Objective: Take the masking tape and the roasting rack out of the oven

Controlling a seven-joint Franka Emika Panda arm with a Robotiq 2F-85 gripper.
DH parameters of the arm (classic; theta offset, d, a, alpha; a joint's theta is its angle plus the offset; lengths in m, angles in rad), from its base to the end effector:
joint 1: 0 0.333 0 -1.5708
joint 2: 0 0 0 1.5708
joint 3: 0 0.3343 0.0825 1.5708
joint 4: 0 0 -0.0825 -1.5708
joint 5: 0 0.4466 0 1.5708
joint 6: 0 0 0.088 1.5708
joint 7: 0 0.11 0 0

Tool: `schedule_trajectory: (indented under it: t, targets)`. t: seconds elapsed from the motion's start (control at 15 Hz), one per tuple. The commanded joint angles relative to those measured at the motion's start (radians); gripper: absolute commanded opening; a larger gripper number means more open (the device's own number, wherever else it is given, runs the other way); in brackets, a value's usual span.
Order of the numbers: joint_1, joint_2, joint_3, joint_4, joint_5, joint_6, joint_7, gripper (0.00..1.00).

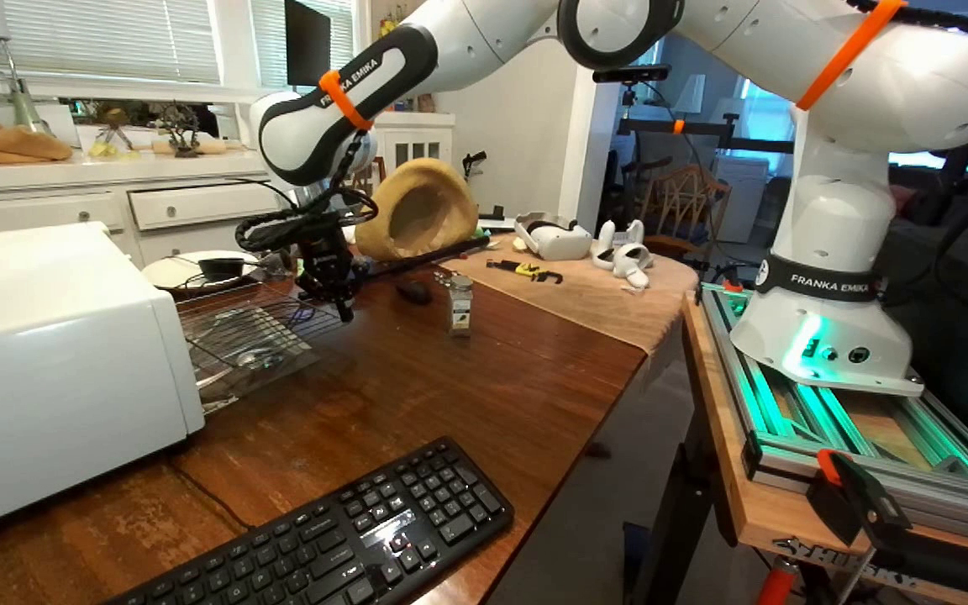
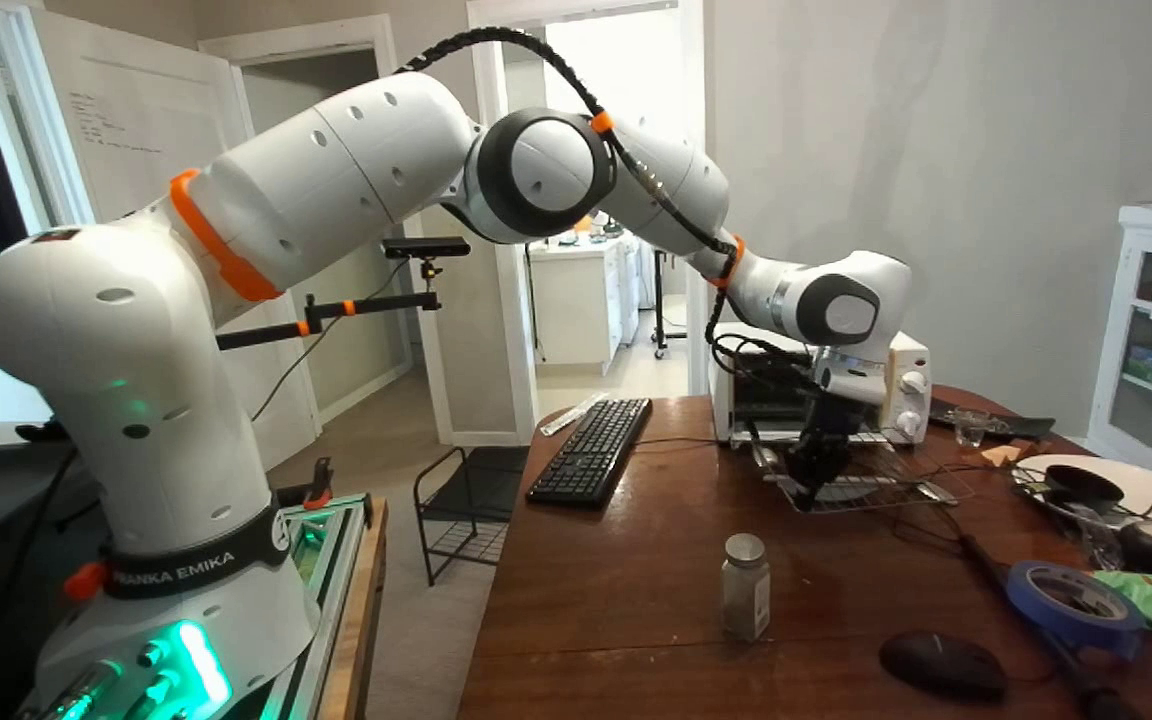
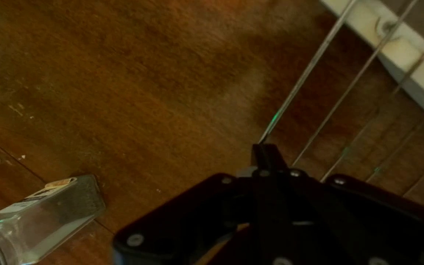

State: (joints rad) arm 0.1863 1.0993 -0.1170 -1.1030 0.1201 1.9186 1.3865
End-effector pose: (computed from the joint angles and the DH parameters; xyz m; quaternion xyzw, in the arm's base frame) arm 0.7943 0.0892 0.0871 0.7809 -0.6092 -0.1011 0.0940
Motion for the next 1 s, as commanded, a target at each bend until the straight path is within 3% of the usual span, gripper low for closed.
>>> schedule_trajectory:
  t: [0.0,0.07,0.73,0.93]
  targets:
    - [0.015,0.019,-0.010,0.023,-0.044,-0.025,0.103,0.00]
    - [0.013,0.022,-0.005,0.026,-0.048,-0.028,0.113,0.20]
    - [0.008,0.021,0.062,0.023,-0.021,0.026,0.128,0.95]
    - [0.010,0.015,0.072,0.016,-0.019,0.047,0.127,1.00]
